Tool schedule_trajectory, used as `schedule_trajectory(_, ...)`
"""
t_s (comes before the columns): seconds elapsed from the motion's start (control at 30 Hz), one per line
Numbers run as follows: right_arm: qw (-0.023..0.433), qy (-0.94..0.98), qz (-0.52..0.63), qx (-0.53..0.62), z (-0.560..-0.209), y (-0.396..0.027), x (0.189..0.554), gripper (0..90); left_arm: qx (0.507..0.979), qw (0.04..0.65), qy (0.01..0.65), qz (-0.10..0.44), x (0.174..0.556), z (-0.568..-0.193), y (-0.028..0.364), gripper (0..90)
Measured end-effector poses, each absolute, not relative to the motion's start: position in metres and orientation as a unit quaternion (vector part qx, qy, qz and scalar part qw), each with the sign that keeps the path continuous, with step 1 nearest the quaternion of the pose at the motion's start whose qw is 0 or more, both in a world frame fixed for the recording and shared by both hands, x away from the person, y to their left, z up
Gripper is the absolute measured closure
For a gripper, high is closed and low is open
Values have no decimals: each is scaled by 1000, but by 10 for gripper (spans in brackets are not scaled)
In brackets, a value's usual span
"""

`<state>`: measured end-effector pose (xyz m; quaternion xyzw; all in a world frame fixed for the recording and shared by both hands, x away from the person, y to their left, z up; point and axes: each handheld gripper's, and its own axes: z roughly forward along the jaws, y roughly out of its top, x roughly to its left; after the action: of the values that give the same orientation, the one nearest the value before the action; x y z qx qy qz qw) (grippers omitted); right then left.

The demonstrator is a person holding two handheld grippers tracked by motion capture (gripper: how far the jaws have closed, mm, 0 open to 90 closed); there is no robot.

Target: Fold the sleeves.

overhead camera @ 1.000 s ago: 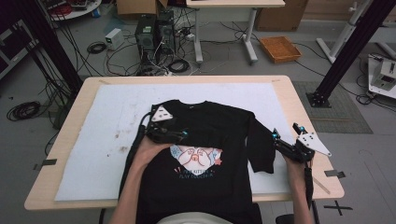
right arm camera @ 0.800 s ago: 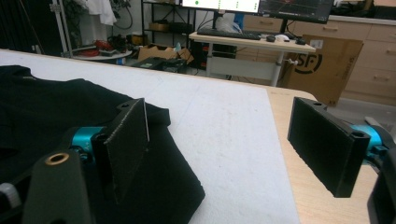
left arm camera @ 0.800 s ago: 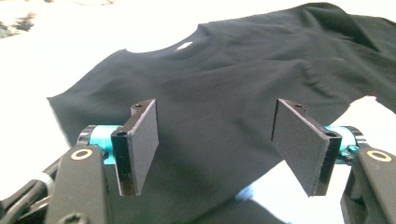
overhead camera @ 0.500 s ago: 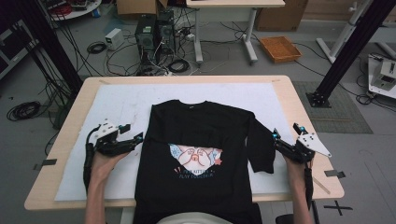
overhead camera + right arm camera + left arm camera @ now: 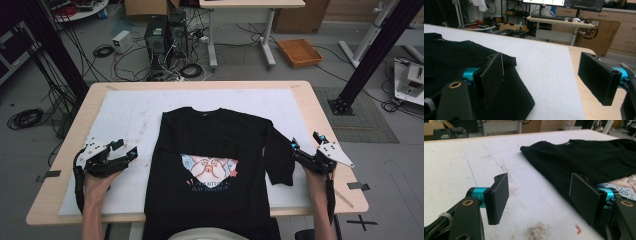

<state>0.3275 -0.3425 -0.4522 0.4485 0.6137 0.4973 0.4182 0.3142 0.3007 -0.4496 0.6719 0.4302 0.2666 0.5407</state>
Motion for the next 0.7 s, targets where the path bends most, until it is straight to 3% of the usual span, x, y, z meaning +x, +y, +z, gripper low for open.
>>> schedule_trajectory(0.3, 381, 635, 510, 437, -450, -346, 328, 266, 626, 588, 439, 264, 309, -453, 312, 320)
schedule_trajectory(0.43, 336, 674, 525, 397, -449, -349, 318, 388, 637, 579, 434, 267, 310, -452, 309, 325)
schedule_trajectory(0.7, 226, 784, 509, 273, -444, -341, 286, 463, 641, 571, 436, 268, 310, -452, 308, 325)
